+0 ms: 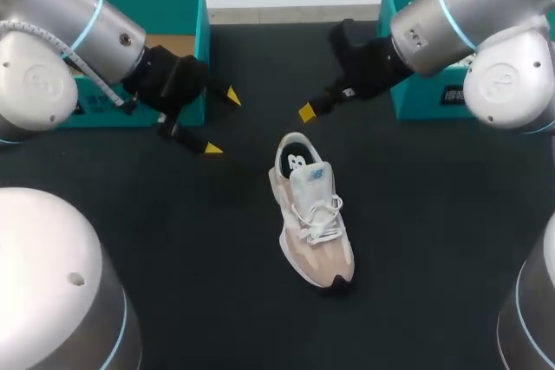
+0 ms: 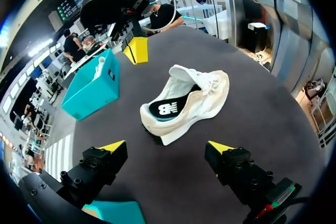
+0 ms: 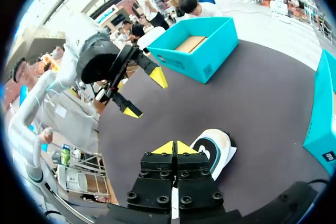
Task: Take the shoe out of the shoebox, open the shoe tongue, remove and reinsert the insole, then place the shoe into the shoebox
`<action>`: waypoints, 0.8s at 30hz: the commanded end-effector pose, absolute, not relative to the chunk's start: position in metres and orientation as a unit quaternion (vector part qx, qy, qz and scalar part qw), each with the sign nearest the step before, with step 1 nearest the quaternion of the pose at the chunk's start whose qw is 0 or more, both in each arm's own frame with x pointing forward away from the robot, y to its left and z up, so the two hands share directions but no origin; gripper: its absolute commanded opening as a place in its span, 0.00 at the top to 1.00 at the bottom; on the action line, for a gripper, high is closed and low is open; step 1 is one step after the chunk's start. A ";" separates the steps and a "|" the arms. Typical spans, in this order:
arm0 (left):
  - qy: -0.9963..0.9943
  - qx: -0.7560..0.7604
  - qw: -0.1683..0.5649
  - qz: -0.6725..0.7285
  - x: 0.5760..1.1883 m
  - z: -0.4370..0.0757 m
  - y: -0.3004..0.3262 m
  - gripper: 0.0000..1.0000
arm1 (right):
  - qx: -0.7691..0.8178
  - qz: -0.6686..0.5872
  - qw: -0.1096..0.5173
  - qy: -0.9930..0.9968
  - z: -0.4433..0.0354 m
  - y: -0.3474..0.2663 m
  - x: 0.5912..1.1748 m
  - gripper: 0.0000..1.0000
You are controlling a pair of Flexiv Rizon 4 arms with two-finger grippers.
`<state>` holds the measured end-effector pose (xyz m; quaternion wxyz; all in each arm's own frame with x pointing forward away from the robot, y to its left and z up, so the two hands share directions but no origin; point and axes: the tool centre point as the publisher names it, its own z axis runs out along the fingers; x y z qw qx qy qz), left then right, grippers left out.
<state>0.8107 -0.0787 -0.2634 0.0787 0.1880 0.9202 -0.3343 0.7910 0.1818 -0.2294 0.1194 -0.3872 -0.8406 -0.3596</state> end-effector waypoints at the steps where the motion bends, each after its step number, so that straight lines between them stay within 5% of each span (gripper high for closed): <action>1: 0.920 0.191 0.068 -0.337 0.815 -0.243 -0.062 0.00 | -0.388 -0.359 0.119 -0.841 -0.230 0.182 0.790 1.00; 12: 0.915 0.182 0.067 -0.354 0.820 -0.232 -0.049 0.00 | -0.468 -0.183 -0.040 -0.864 -0.264 0.193 0.782 1.00; 24: 0.915 0.182 0.067 -0.354 0.820 -0.232 -0.049 0.00 | -0.465 -0.166 -0.039 -0.869 -0.265 0.192 0.780 1.00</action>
